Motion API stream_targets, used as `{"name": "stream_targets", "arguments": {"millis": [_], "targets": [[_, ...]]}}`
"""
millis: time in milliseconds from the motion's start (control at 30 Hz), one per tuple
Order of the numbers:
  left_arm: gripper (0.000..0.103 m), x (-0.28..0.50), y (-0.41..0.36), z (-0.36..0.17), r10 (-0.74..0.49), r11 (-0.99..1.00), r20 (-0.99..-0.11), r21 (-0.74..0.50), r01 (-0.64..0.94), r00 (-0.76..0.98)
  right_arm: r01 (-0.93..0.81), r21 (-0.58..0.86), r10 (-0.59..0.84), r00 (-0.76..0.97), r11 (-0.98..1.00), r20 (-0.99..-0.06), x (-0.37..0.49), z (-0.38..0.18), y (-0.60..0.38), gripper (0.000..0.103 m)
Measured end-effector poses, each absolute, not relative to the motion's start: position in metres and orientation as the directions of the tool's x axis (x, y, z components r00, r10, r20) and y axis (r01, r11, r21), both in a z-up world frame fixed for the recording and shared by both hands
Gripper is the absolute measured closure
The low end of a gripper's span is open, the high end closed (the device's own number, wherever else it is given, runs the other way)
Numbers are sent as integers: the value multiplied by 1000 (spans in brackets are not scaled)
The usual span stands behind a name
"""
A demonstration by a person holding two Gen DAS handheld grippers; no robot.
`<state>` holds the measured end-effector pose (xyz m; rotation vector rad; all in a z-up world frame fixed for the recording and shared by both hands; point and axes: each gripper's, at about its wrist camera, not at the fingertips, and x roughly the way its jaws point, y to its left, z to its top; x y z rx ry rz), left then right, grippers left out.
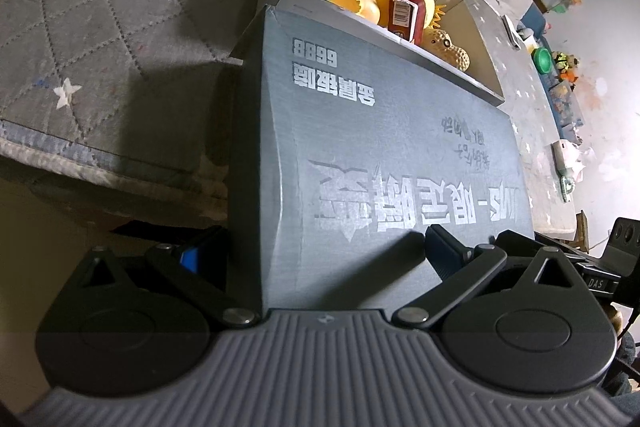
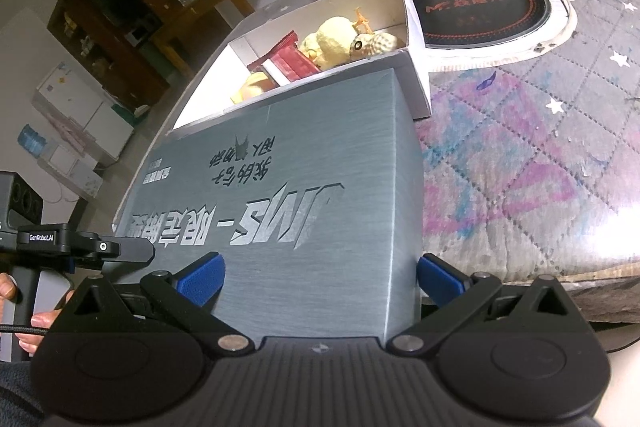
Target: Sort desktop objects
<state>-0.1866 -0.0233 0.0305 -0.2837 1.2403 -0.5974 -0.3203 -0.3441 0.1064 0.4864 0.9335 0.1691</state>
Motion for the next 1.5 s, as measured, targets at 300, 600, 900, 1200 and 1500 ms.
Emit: {"name": "stream_targets", "arguments": {"millis": [300,600,900,1200,1500], "targets": [[0,-185,-19,28,-562,819,-807,-511,261,184,65,462,339,590,885,-732,-316,106,-347,0],[0,-186,-13,30,-554,823,-813,-504,262,176,70,456,333,588,887,-737,-313,105,-347,0],[0,-186,-25,32,-548,826,-820,-501,258,166,71,449,327,588,891,-740,-312,105,-347,0],[0,-188,-26,35,-544,830,-823,-499,249,162,71,448,325,589,891,-740,-311,105,-347,0],[0,-189,-32,35,-544,829,-822,-497,256,166,67,456,333,592,887,-734,-315,107,-344,0]]}}
